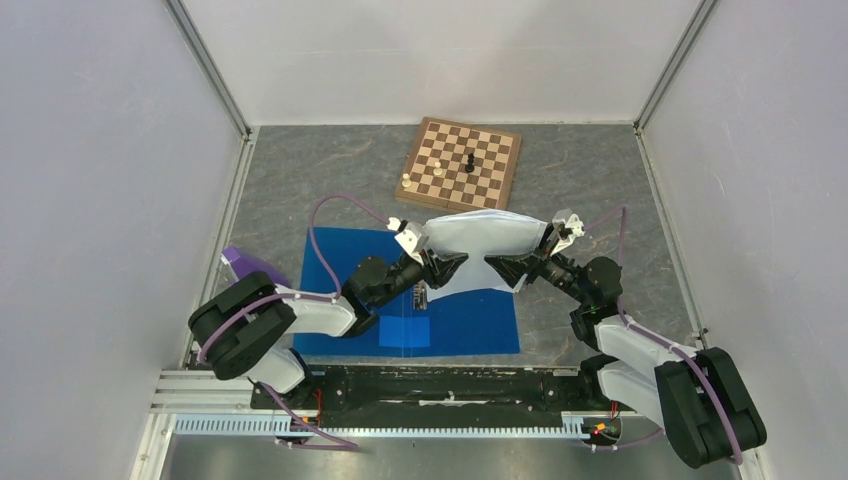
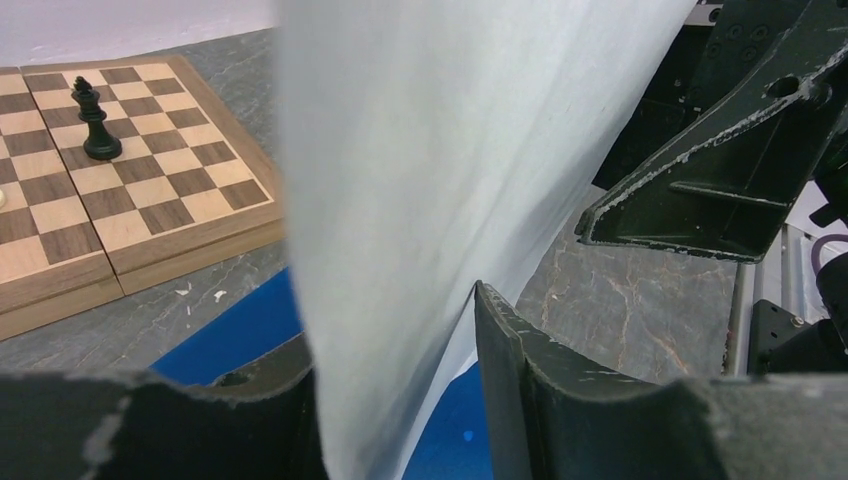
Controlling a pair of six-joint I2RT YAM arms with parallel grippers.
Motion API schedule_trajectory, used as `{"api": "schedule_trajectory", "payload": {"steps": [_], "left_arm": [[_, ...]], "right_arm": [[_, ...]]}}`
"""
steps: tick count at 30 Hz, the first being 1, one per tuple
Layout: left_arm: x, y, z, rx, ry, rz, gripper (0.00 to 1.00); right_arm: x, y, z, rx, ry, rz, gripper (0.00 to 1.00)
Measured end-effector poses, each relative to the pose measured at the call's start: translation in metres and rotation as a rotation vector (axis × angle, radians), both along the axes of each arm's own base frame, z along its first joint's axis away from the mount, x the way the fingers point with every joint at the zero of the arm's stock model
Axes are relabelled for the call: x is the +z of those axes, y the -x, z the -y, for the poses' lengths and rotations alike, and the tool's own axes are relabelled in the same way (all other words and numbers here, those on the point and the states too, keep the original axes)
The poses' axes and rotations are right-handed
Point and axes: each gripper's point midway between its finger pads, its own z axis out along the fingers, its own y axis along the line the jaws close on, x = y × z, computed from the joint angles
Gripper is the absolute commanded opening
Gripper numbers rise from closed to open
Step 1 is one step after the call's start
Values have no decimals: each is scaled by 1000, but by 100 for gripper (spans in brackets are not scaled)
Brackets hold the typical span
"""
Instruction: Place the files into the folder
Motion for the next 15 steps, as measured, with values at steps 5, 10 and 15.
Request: {"api": "schedule_trajectory", "payload": {"steps": [5, 10, 15], "left_arm": [[-6, -1, 5, -5, -11, -9, 51], [-7, 0, 9, -12, -12, -10, 57], [-7, -2, 8, -2, -15, -13, 52]], "right_arm": [[0, 0, 0, 0, 0, 0, 72], [-6, 3, 1, -1, 5, -11, 72], [-5, 3, 1, -1, 7, -3, 72]]}}
